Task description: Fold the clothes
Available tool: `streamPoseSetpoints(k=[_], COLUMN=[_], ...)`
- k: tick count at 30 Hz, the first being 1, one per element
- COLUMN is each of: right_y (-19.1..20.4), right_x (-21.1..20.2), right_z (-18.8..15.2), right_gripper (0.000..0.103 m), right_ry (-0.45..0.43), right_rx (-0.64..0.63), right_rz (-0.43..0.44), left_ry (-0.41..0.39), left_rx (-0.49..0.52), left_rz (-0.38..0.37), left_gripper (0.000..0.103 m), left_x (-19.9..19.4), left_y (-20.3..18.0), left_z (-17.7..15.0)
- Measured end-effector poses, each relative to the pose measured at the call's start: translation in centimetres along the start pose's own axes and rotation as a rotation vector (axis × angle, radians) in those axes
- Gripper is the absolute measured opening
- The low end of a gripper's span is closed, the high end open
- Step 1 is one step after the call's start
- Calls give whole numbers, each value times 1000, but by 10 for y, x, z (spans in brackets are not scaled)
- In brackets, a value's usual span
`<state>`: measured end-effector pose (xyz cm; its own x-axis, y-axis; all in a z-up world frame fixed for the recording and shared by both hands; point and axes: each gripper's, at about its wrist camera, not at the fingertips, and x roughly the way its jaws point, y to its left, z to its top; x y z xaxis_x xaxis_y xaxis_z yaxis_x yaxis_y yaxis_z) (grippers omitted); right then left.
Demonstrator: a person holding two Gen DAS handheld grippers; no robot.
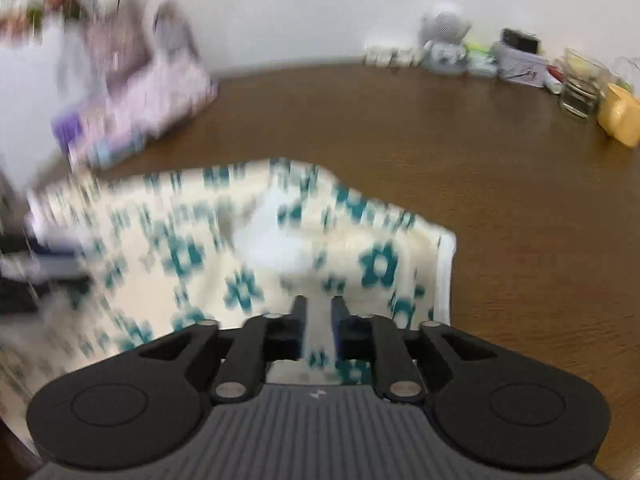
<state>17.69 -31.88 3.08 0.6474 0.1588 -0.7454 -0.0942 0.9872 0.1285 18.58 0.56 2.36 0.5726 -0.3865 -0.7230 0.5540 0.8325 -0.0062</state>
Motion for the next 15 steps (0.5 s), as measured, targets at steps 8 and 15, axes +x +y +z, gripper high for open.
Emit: streamPoseSetpoints(k=[8, 15], right_y=[-10, -6], right_x=[34, 43], right_z=[25, 26], right_gripper=[35, 1], right_ry=[-17, -11], right_rx=[-47, -121], right_rz=[-116, -146], left_ry=[-32, -58], left_rx=[-35, -37], left_rz=[32, 38], left_gripper=[41, 41], left_x=[0, -1], left_y=[-2, -3], left_z=[-5, -9])
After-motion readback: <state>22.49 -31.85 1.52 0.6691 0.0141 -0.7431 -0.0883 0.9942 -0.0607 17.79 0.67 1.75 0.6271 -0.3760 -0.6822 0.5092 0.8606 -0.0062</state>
